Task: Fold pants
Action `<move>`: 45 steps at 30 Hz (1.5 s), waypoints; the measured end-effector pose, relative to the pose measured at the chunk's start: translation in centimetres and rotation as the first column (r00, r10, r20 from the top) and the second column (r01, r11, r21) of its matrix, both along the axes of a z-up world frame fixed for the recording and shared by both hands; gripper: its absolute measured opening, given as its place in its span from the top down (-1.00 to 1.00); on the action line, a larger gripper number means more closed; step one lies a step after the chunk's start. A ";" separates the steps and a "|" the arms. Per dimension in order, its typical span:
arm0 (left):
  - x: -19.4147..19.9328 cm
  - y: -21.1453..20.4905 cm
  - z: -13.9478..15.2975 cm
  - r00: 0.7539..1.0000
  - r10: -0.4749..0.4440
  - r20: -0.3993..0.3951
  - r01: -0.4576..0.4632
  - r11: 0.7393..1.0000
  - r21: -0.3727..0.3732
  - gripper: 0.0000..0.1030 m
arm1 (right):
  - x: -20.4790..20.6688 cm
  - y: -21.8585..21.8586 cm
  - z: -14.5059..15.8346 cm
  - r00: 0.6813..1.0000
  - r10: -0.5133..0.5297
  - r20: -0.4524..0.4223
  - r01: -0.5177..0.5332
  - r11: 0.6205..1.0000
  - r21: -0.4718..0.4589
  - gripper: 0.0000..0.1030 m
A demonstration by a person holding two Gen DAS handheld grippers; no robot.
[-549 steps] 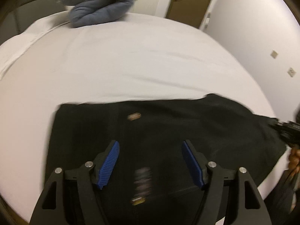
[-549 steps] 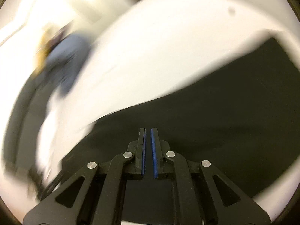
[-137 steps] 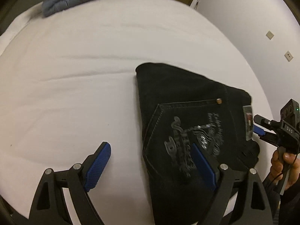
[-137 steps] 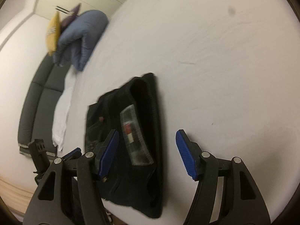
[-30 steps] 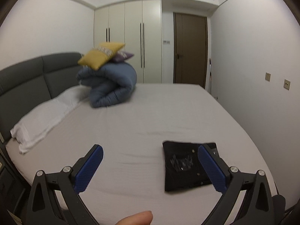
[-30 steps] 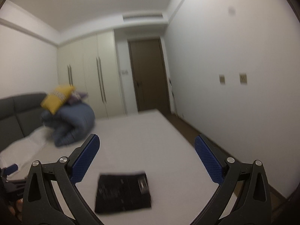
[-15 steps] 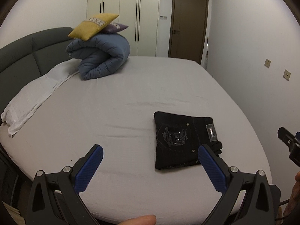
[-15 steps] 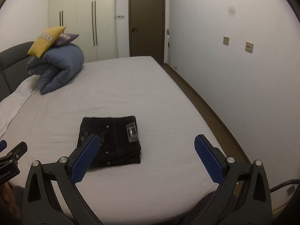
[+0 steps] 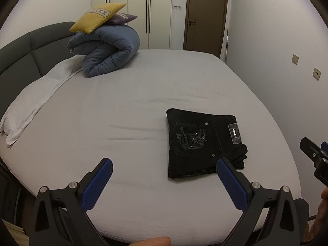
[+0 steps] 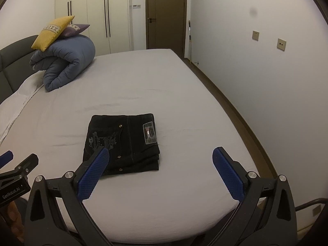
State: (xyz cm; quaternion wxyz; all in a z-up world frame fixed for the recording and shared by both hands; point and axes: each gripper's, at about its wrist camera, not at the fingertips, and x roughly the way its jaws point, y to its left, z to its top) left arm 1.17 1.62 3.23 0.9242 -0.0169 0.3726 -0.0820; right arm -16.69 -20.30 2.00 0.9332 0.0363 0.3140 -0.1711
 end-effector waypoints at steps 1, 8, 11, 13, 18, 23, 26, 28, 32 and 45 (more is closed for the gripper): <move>0.1 -0.1 -0.2 1.000 0.000 -0.004 0.000 1.000 0.003 -1.00 | 0.3 0.0 -0.2 1.000 0.001 -0.003 -0.001 1.000 0.000 -1.00; 0.9 -0.4 -0.9 1.000 0.001 -0.027 -0.001 1.000 0.002 -1.00 | 1.8 0.4 -0.9 1.000 0.010 -0.025 -0.010 1.000 0.007 -1.00; 1.1 -0.4 -1.1 0.999 0.001 -0.032 -0.001 1.000 0.001 -1.00 | 2.5 0.6 -1.2 0.999 0.013 -0.032 -0.012 1.000 0.009 -1.00; 1.2 -0.4 -1.2 0.999 0.002 -0.037 -0.002 1.000 0.001 -1.00 | 2.9 0.9 -1.3 0.999 0.014 -0.037 -0.014 1.000 0.009 -1.00; 1.3 -0.2 -1.4 0.999 0.000 -0.044 -0.001 1.000 -0.002 -1.00 | 3.6 1.6 -1.4 0.999 0.015 -0.042 -0.015 1.000 0.012 -1.00; 1.1 -0.2 -1.6 0.999 -0.004 -0.046 0.004 1.000 -0.003 -1.00 | 4.0 2.3 -1.6 0.999 0.017 -0.042 -0.016 1.000 0.009 -1.00; 0.9 -0.1 -1.6 0.999 -0.006 -0.047 0.005 1.000 -0.007 -1.00 | 4.2 2.7 -1.5 0.999 0.016 -0.042 -0.016 1.000 0.005 -1.00; 1.0 -0.2 -1.6 0.999 -0.007 -0.047 0.006 1.000 -0.007 -1.00 | 4.2 2.7 -1.5 0.999 0.018 -0.041 -0.018 1.000 0.007 -1.00; 0.9 -0.1 -1.6 0.999 -0.005 -0.047 0.005 1.000 -0.007 -1.00 | 4.3 3.1 -1.3 0.999 0.023 -0.039 -0.022 1.000 0.003 -1.00; 0.5 -0.5 -1.6 0.999 -0.003 -0.054 0.003 1.000 -0.008 -1.00 | 4.5 3.8 -0.9 0.999 0.033 -0.042 -0.033 0.999 0.000 -1.00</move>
